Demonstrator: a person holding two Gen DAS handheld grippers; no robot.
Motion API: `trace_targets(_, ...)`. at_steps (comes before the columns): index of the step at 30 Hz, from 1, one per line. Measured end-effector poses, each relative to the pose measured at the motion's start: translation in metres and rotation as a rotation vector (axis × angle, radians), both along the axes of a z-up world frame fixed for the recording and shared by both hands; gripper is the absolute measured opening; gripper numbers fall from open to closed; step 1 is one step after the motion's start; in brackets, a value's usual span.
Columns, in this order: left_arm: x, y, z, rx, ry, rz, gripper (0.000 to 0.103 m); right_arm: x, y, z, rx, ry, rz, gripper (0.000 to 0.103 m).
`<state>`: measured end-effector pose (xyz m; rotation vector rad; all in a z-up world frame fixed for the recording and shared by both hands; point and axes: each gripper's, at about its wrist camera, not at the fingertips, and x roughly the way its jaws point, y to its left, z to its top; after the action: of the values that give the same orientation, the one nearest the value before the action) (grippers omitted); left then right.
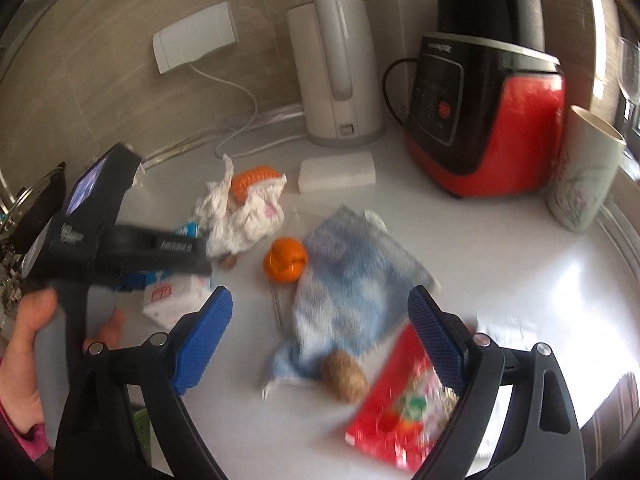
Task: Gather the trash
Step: 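Grasp the milk carton with the left tool while the right tool grasps the orange cap, then carry carton and cap to the green basket and release both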
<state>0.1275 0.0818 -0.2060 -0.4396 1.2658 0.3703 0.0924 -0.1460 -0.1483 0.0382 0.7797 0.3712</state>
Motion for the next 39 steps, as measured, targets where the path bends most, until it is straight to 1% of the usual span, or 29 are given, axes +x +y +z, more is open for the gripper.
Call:
trace_targets(2, 0.0, 0.003, 0.001, 0.006, 0.001, -0.01, 0.067, 0.01, 0.008, -0.001, -0.002, -0.01, 0.03, 0.085)
trace_targets(4, -0.005, 0.005, 0.004, 0.02, -0.004, -0.025, 0.067, 0.02, 0.017, -0.002, -0.009, -0.013, 0.064, 0.077)
trace_targets(5, -0.009, 0.006, 0.007, 0.036, -0.01, -0.041, 0.067, 0.023, 0.021, -0.003, -0.011, -0.016, 0.078, 0.076)
trace_targets(7, -0.012, 0.006, 0.012, 0.057, -0.02, -0.062, 0.066, 0.035, 0.033, -0.006, -0.031, -0.011, 0.104, 0.07)
trace_targets(10, -0.024, 0.01, 0.022, 0.08, -0.052, -0.087, 0.066, 0.054, 0.047, -0.016, -0.046, 0.026, 0.14, 0.063)
trace_targets(12, -0.035, 0.01, 0.031, 0.09, -0.079, -0.106, 0.066, 0.068, 0.054, -0.027, -0.067, 0.066, 0.138, 0.057)
trace_targets(14, -0.041, 0.011, 0.039, 0.096, -0.098, -0.121, 0.066, 0.075, 0.058, -0.034, -0.079, 0.098, 0.134, 0.048)
trace_targets(16, -0.053, 0.01, 0.048, 0.098, -0.12, -0.138, 0.066, 0.081, 0.06, -0.042, -0.078, 0.135, 0.133, 0.026)
trace_targets(17, -0.058, 0.011, 0.052, 0.1, -0.13, -0.146, 0.066, 0.082, 0.06, -0.042, -0.064, 0.142, 0.134, 0.025)
trace_targets(18, -0.061, 0.01, 0.055, 0.102, -0.136, -0.149, 0.066, 0.081, 0.06, -0.04, -0.062, 0.138, 0.128, 0.017)
trace_targets(19, -0.065, 0.01, 0.058, 0.102, -0.145, -0.154, 0.066, 0.08, 0.061, -0.039, -0.069, 0.137, 0.129, 0.014)
trace_targets(21, -0.066, 0.013, 0.06, 0.099, -0.158, -0.161, 0.066, 0.078, 0.06, -0.038, -0.067, 0.134, 0.124, 0.011)
trace_targets(23, -0.07, 0.016, 0.063, 0.099, -0.176, -0.173, 0.066, 0.077, 0.057, -0.035, -0.051, 0.132, 0.113, 0.01)
trace_targets(26, -0.082, 0.019, 0.073, 0.109, -0.208, -0.199, 0.066, 0.069, 0.053, -0.021, -0.018, 0.116, 0.103, 0.009)
trace_targets(29, -0.091, 0.023, 0.081, 0.07, -0.232, -0.238, 0.066, 0.051, 0.052, -0.001, -0.019, 0.086, 0.087, 0.009)
trace_targets(30, -0.097, 0.024, 0.085, 0.059, -0.244, -0.262, 0.066, 0.04, 0.052, 0.008, -0.019, 0.073, 0.081, 0.009)
trace_targets(34, -0.126, 0.024, 0.097, 0.056, -0.28, -0.366, 0.066, -0.012, 0.053, 0.033, -0.014, 0.038, 0.064, 0.009)
trace_targets(35, -0.133, 0.024, 0.1, 0.05, -0.287, -0.393, 0.066, -0.021, 0.052, 0.036, -0.012, 0.036, 0.059, 0.009)
trace_targets(39, -0.17, 0.024, 0.105, 0.016, -0.305, -0.545, 0.066, -0.084, 0.059, 0.048, 0.001, 0.034, 0.023, 0.009)
